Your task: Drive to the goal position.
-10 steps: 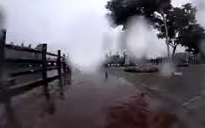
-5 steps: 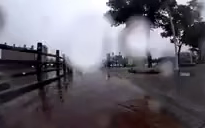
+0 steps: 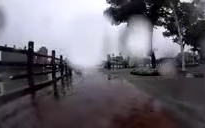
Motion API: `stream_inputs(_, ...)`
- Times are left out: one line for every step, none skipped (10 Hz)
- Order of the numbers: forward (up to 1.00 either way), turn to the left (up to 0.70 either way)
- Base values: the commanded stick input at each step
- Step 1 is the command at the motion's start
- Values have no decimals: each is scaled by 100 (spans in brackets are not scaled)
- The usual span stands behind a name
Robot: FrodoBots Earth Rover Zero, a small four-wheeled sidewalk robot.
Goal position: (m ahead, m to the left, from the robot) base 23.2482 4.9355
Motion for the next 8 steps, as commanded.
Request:
stream_inputs(100,20)
stream_inputs(100,7)
stream_inputs(100,0)
stream_inputs(100,0)
stream_inputs(100,0)
stream_inputs(100,0)
stream_inputs(100,0)
stream_inputs(100,0)
